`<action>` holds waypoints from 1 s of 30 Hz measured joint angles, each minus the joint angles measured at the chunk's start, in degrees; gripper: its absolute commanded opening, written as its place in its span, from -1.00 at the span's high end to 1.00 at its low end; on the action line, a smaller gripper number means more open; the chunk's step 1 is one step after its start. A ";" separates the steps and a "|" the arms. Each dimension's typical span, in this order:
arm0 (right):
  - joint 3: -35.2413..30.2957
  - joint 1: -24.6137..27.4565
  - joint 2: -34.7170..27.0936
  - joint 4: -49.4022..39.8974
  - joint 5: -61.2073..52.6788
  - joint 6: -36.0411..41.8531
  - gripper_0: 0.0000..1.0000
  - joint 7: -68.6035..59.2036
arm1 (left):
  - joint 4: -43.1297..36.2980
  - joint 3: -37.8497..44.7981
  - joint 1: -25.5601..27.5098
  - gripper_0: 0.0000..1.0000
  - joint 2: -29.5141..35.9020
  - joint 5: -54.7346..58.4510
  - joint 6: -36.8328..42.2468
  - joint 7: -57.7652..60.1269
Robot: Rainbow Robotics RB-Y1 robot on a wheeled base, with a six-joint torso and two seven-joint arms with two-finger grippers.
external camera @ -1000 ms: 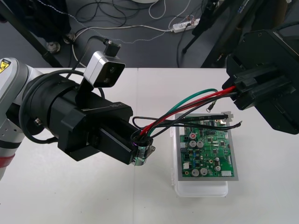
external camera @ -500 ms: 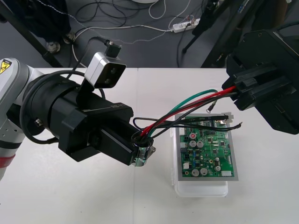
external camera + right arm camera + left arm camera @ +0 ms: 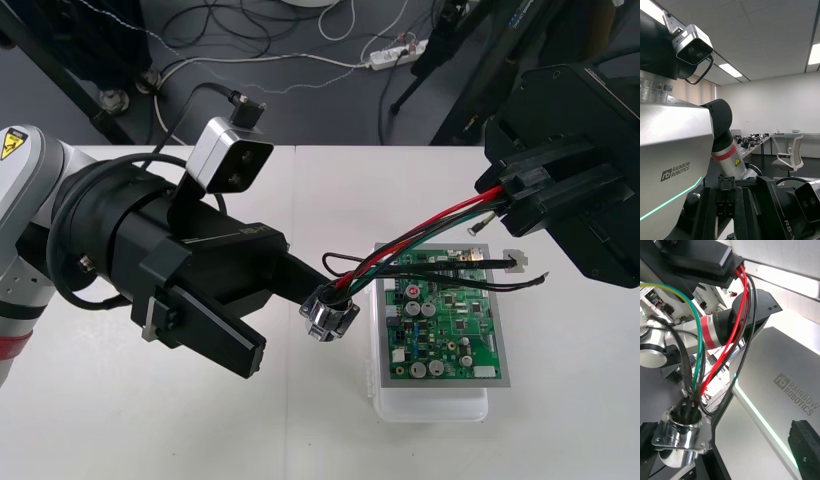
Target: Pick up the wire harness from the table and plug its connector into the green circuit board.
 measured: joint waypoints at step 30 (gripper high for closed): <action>-0.01 0.32 -0.09 0.02 0.02 0.00 1.00 0.00 | -2.18 8.56 5.34 -1.00 17.91 1.01 19.71 -24.86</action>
